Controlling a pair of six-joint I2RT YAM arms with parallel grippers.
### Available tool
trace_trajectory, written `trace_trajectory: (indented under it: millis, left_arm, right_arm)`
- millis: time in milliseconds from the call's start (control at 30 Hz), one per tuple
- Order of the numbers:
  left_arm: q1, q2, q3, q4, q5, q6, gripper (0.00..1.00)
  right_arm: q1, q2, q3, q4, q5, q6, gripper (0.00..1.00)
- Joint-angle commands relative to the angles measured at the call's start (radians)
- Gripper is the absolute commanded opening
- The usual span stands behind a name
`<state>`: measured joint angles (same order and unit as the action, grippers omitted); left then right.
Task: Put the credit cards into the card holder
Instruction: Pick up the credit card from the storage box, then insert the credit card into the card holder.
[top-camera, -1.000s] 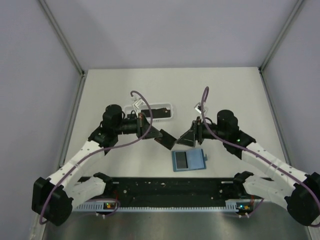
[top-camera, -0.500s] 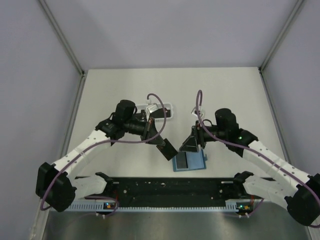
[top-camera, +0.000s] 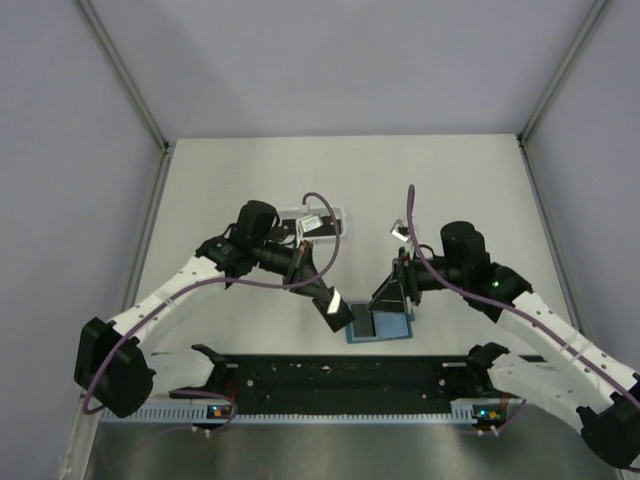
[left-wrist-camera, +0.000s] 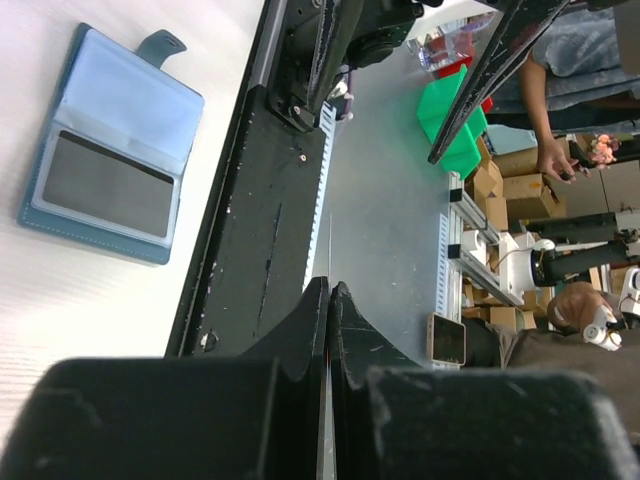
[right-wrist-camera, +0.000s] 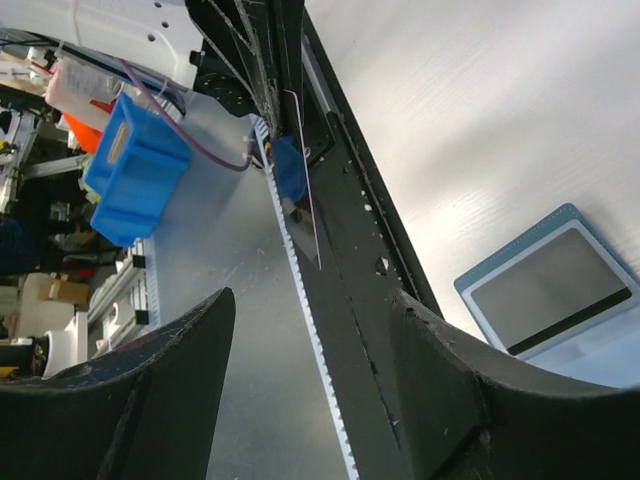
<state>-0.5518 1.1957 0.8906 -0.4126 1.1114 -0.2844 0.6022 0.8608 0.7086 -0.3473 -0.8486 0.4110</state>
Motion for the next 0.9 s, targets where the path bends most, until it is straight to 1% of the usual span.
trace_trajectory:
  millis: [0, 100, 233, 300, 533, 600, 800, 867]
  left_arm:
    - [-0.019, -0.01, 0.042, 0.057, 0.056, -0.007, 0.0]
    - [-0.043, 0.007, 0.048, 0.092, 0.036, -0.036, 0.0]
    - [-0.068, 0.019, 0.053, 0.138, 0.034, -0.073, 0.0]
    - [-0.079, 0.019, 0.053, 0.161, 0.038, -0.09, 0.0]
    - [-0.109, 0.031, 0.061, 0.182, 0.041, -0.108, 0.0]
    - [-0.115, 0.035, 0.061, 0.193, 0.041, -0.116, 0.0]
    - [-0.125, 0.041, 0.061, 0.209, 0.036, -0.128, 0.0]
    - [-0.125, 0.044, 0.062, 0.212, 0.034, -0.131, 0.0]
  right_arm:
    - [0.021, -0.011, 0.049, 0.005, -0.027, -0.014, 0.61]
    - [0.047, -0.003, 0.04, 0.071, -0.018, 0.029, 0.6]
    - [0.087, 0.024, 0.043, 0.103, 0.039, 0.051, 0.56]
    - [0.102, 0.035, 0.035, 0.134, 0.042, 0.067, 0.55]
    - [0.142, 0.075, 0.032, 0.188, 0.054, 0.087, 0.52]
    - [0.151, 0.086, 0.035, 0.191, 0.057, 0.086, 0.49]
    - [0.165, 0.099, 0.037, 0.197, 0.065, 0.091, 0.36]
    - [0.168, 0.099, 0.035, 0.203, 0.063, 0.095, 0.34]
